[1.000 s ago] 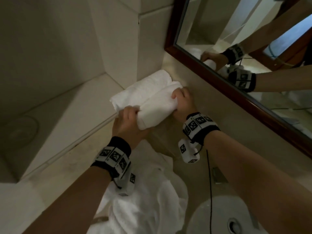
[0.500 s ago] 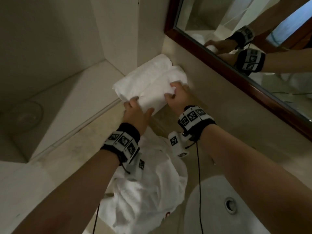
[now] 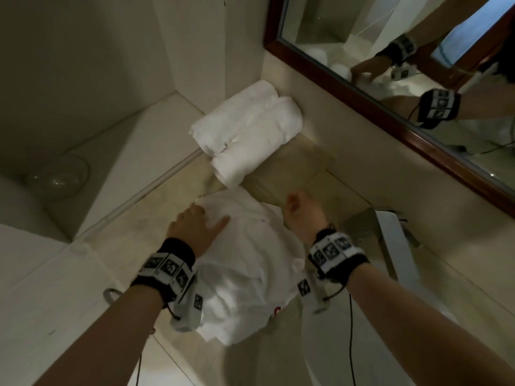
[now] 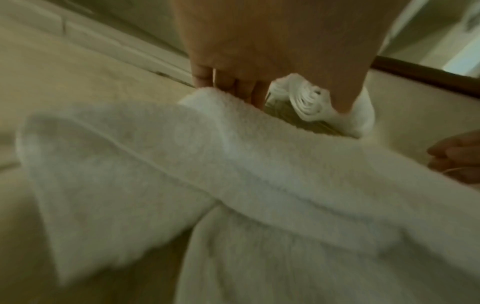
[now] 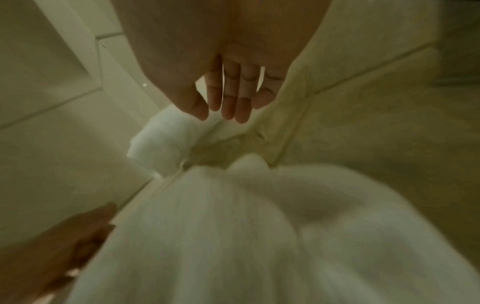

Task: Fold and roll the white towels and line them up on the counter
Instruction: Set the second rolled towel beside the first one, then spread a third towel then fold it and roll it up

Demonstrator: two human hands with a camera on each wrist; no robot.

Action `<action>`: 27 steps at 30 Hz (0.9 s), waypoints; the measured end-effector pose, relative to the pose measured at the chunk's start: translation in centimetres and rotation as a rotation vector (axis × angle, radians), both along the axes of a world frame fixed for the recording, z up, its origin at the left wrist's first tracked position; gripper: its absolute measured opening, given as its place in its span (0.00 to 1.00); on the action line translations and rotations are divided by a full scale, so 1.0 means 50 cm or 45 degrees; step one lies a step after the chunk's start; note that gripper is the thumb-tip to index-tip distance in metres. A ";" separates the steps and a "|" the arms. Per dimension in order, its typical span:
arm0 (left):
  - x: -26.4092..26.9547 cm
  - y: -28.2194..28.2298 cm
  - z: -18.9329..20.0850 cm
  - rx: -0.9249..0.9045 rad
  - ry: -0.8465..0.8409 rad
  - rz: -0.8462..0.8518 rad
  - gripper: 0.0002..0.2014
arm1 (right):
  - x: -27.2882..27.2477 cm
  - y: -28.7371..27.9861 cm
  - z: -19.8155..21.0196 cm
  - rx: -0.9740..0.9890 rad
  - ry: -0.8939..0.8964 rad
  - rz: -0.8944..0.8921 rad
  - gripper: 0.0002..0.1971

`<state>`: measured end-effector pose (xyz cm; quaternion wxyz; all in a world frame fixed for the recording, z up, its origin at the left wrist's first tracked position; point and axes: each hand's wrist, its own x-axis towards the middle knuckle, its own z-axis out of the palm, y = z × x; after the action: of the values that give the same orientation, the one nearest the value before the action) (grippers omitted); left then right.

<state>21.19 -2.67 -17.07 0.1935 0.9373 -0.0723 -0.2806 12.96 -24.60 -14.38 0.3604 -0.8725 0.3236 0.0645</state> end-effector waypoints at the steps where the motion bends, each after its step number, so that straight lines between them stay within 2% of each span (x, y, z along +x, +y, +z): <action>1: -0.014 0.000 -0.002 0.130 -0.050 -0.151 0.40 | -0.022 0.010 -0.013 0.037 0.048 -0.009 0.08; 4: -0.043 -0.009 0.011 0.281 -0.162 -0.329 0.30 | -0.073 0.030 -0.036 0.164 0.174 -0.029 0.20; 7: -0.069 -0.021 0.030 0.295 -0.165 -0.387 0.19 | -0.106 0.054 -0.039 0.110 0.285 0.094 0.19; 10: -0.103 -0.028 0.052 0.091 -0.111 -0.293 0.17 | -0.130 0.064 -0.021 -0.032 0.226 0.205 0.13; 12: -0.123 -0.027 0.068 -0.065 -0.080 -0.205 0.18 | -0.155 0.056 0.001 0.068 0.138 0.132 0.07; 14: -0.144 -0.026 0.087 -0.173 -0.088 -0.169 0.18 | -0.188 0.040 0.020 0.115 0.042 0.048 0.06; 17: -0.181 -0.022 0.114 -0.244 -0.120 -0.188 0.18 | -0.241 0.017 0.039 0.055 -0.070 0.082 0.06; 20: -0.221 -0.024 0.151 -0.305 -0.112 -0.120 0.16 | -0.287 0.008 0.059 0.109 -0.168 0.120 0.07; 24: -0.317 -0.044 0.227 -0.612 -0.239 -0.102 0.13 | -0.382 0.003 0.107 0.196 -0.154 0.101 0.08; 27: -0.393 -0.081 0.310 -0.843 -0.220 -0.098 0.14 | -0.463 -0.012 0.172 0.304 -0.055 0.103 0.19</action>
<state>1.56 -6.70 -1.57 0.4698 0.8405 -0.2108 -0.1685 -10.20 -25.18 -5.77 0.4657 -0.8369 0.2702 0.0982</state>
